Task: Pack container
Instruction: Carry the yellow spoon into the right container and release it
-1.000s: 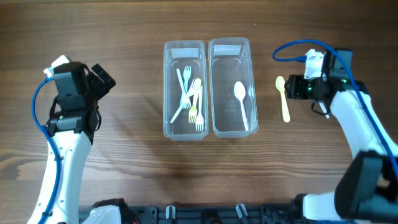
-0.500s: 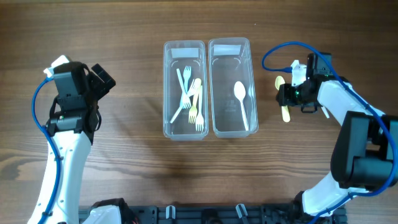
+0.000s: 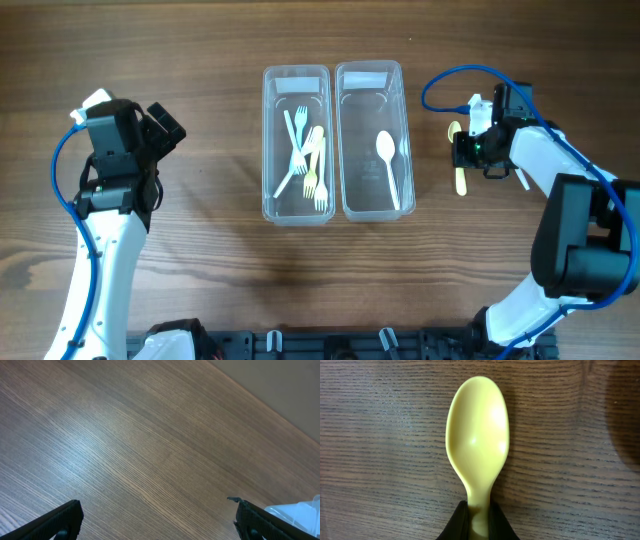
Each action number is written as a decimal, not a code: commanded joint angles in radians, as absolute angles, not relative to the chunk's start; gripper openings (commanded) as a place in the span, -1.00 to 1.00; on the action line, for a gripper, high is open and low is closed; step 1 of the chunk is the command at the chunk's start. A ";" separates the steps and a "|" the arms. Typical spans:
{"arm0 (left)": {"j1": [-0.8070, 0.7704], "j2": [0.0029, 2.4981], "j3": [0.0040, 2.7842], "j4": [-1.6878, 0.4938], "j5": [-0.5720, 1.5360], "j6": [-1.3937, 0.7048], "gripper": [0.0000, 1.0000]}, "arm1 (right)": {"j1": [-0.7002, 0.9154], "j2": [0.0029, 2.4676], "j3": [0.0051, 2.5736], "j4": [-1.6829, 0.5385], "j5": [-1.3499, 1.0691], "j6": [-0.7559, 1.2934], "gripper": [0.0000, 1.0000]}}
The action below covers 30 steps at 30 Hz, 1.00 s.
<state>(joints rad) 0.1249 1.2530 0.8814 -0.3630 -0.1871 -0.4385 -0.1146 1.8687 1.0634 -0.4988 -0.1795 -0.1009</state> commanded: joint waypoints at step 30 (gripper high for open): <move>0.130 1.245 0.881 -0.361 -0.199 -0.422 1.00 | 0.353 1.430 1.125 -0.555 -0.157 0.057 -0.91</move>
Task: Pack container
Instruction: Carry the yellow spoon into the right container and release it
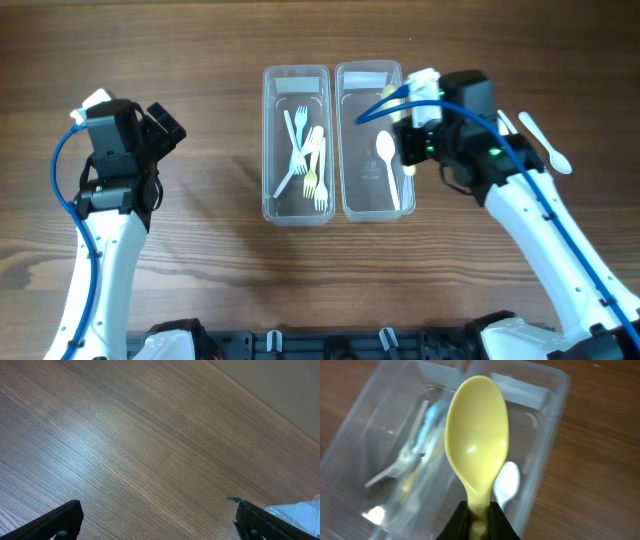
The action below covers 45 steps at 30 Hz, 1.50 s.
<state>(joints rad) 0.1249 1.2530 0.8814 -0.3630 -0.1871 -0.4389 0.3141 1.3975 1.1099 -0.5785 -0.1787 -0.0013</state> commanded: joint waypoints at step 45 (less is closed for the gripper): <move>0.130 1.245 0.881 -0.361 -0.199 -0.422 1.00 | 0.122 1.173 1.246 -0.934 0.356 -0.027 1.00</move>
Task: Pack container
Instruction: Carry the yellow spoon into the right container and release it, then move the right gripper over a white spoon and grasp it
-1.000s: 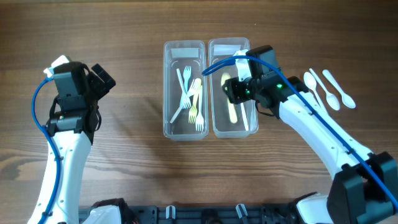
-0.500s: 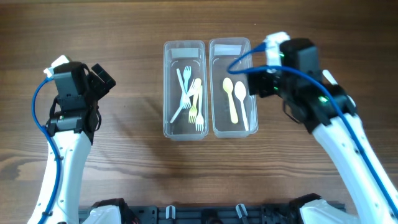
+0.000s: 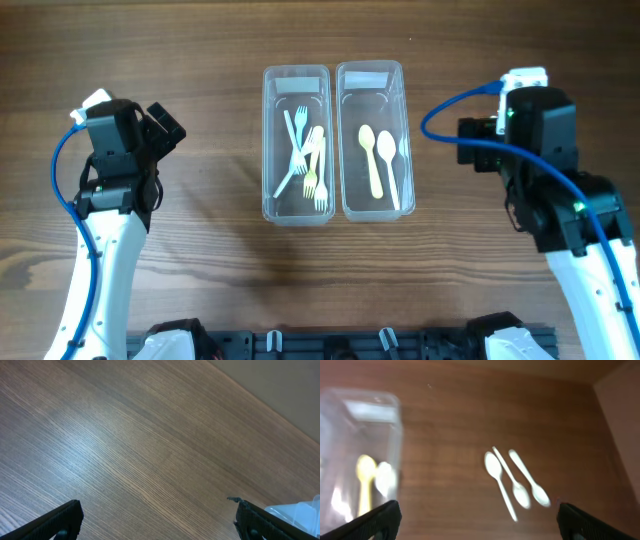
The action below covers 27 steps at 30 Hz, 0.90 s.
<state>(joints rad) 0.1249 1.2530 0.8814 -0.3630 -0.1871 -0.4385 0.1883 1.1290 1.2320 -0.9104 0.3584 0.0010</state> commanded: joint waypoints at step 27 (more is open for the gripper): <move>0.130 1.245 0.881 -0.361 -0.199 -0.422 1.00 | -0.153 1.652 1.246 -0.815 0.068 -0.131 0.99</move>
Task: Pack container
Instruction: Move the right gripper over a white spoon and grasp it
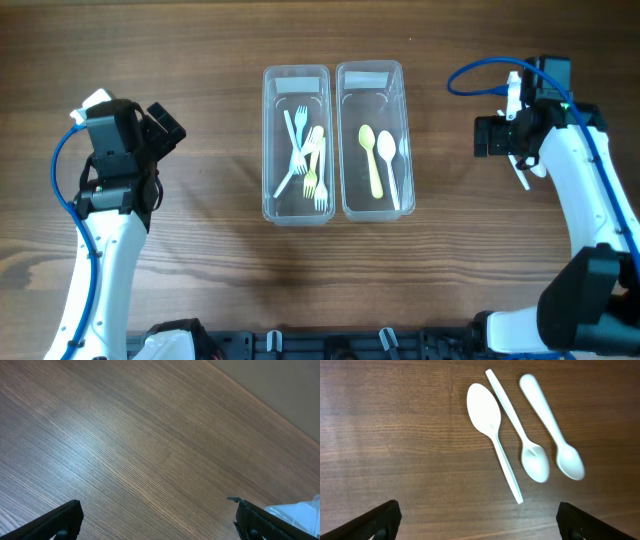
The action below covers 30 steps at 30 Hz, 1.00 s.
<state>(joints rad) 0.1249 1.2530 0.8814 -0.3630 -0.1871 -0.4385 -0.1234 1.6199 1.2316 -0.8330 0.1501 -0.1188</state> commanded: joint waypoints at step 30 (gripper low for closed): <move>0.130 1.245 0.881 -0.361 -0.200 -0.422 1.00 | -0.231 1.952 1.245 -0.611 -0.046 -0.210 0.75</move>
